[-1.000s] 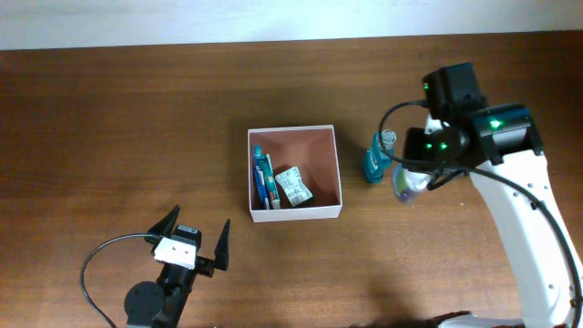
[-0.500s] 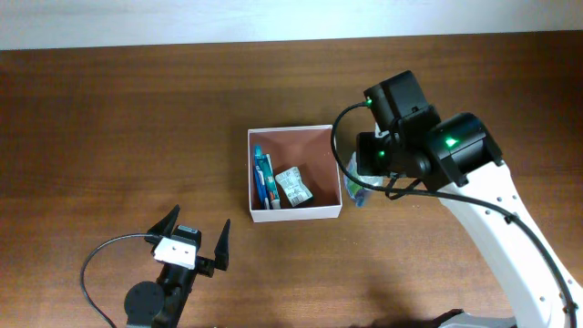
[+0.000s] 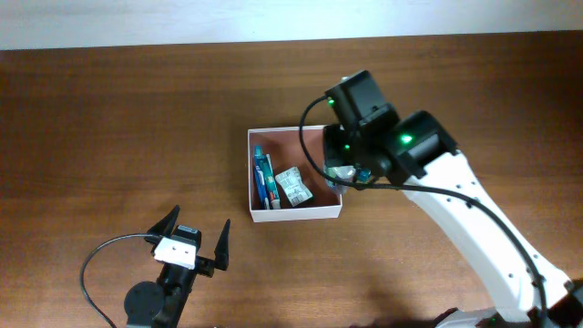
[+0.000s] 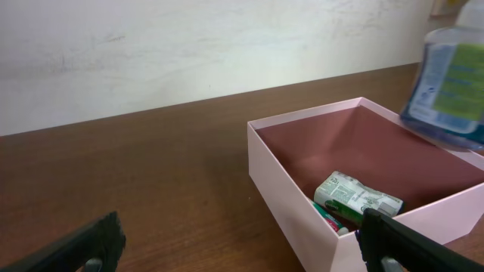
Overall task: Pack container
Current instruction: 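Lift the foam pump bottle and carry it left over the box, then lower the foam pump bottle into the box's back corner and release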
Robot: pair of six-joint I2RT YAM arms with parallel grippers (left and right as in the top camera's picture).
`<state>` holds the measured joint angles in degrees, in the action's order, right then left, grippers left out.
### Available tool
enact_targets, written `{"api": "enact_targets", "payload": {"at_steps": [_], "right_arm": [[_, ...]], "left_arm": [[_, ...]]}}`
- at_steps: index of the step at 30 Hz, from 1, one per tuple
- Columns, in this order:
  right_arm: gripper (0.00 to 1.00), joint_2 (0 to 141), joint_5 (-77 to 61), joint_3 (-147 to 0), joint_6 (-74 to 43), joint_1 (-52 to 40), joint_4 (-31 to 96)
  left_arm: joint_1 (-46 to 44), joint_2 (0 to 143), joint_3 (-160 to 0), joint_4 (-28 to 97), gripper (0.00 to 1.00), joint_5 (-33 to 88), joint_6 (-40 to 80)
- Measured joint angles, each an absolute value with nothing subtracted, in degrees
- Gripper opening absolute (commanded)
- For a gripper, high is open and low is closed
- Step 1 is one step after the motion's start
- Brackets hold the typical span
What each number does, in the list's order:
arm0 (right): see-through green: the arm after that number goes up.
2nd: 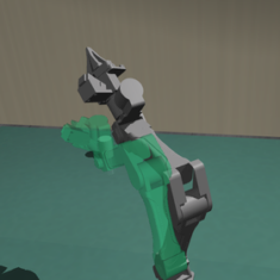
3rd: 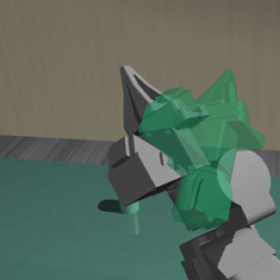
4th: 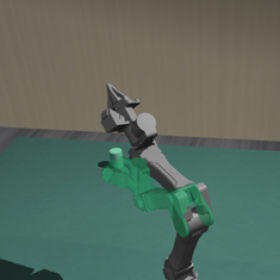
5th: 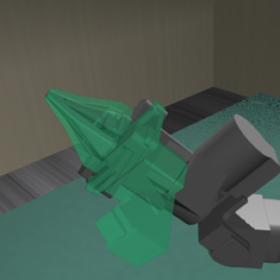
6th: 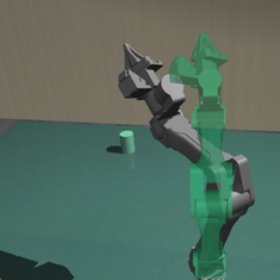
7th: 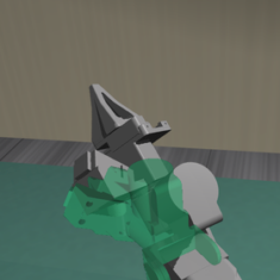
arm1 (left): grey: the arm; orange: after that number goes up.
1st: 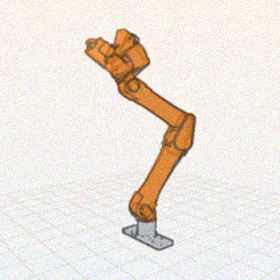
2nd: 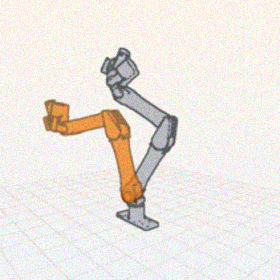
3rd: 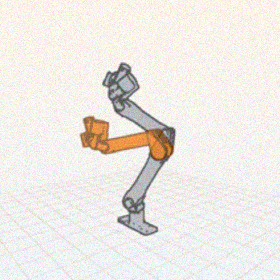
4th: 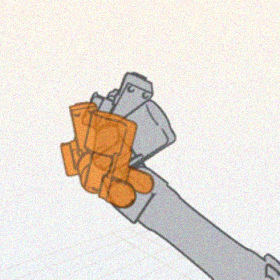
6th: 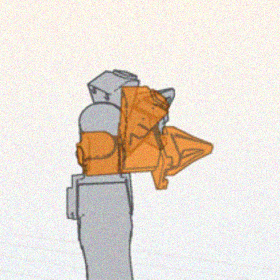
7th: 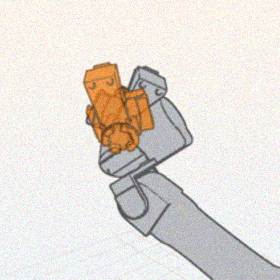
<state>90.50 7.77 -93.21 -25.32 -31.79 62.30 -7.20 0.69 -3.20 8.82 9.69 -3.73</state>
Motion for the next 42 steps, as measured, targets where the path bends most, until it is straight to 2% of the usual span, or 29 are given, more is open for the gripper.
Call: {"api": "enact_targets", "payload": {"at_steps": [8, 18, 27, 42], "right_arm": [[0.28, 94.2, 15.1, -93.2, -25.6, -36.4, 57.5], [0.25, 99.7, 17.0, -93.2, -27.0, -36.4, 52.8], [0.25, 102.1, 22.1, -93.2, -27.0, -36.3, 49.3], [0.26, 105.3, 23.2, -93.2, -27.0, -34.6, 44.2]], "left_arm": [[-7.2, 0.7, -3.2, 8.8, 0.99, 9.7, -3.7], [-7.2, 0.7, -3.2, 8.8, 0.99, 9.7, -3.7], [-7.2, 0.7, -3.2, 8.8, 0.99, 9.7, -3.7], [-7.2, 0.7, -3.2, 8.8, 1.0, 9.7, -3.7]]}}
